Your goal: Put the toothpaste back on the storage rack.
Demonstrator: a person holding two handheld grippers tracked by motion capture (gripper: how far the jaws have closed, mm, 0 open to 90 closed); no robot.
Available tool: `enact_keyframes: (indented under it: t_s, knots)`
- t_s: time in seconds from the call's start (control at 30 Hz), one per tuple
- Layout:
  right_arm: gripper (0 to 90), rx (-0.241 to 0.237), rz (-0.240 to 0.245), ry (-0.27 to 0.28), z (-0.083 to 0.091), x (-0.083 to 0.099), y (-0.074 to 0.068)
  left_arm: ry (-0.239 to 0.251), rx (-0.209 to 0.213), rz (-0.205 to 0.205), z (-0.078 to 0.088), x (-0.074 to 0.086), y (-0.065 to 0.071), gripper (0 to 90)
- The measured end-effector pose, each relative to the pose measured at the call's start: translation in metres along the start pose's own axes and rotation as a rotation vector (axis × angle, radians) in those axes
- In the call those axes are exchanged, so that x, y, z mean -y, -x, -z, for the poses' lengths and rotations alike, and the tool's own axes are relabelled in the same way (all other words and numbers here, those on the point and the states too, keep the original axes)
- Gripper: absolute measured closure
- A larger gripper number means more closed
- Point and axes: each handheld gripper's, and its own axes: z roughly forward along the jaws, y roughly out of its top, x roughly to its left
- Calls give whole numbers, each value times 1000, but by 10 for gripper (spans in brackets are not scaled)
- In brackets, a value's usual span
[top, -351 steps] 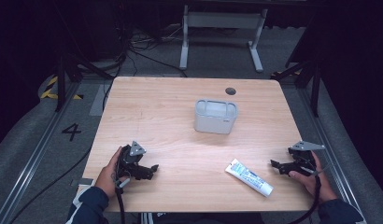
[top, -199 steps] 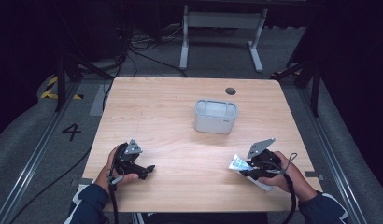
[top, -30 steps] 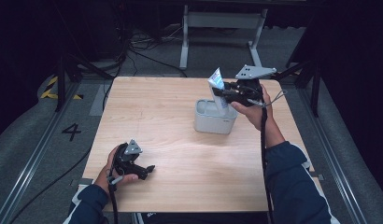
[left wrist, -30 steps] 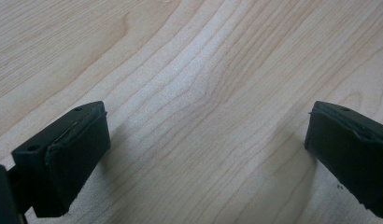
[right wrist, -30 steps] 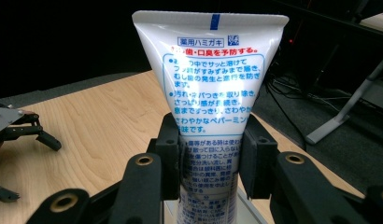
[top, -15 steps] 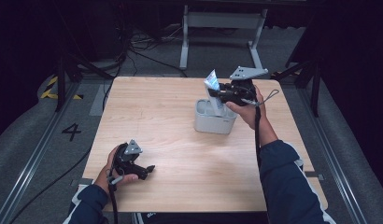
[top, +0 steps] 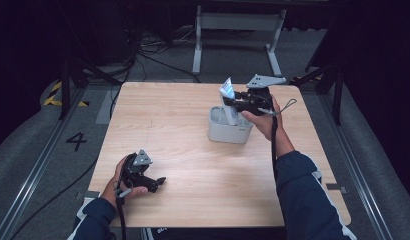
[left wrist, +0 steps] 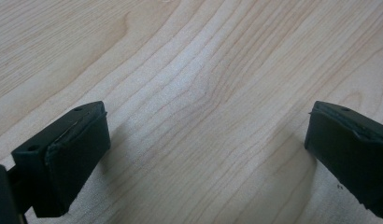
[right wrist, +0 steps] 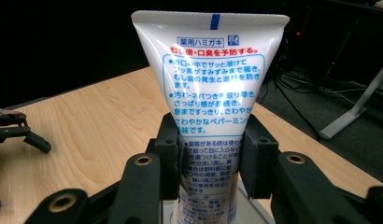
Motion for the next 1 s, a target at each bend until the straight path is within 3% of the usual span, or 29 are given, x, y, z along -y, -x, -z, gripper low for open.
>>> enact_keyframes:
  t_s: [0.47,1.0]
  knots:
    - [653,37,10,-22,-3,7,7,3,-1,1,0,0,0,5]
    - [642,58,45,-133,-10,28,7,4,-2,1,0,0,0,5]
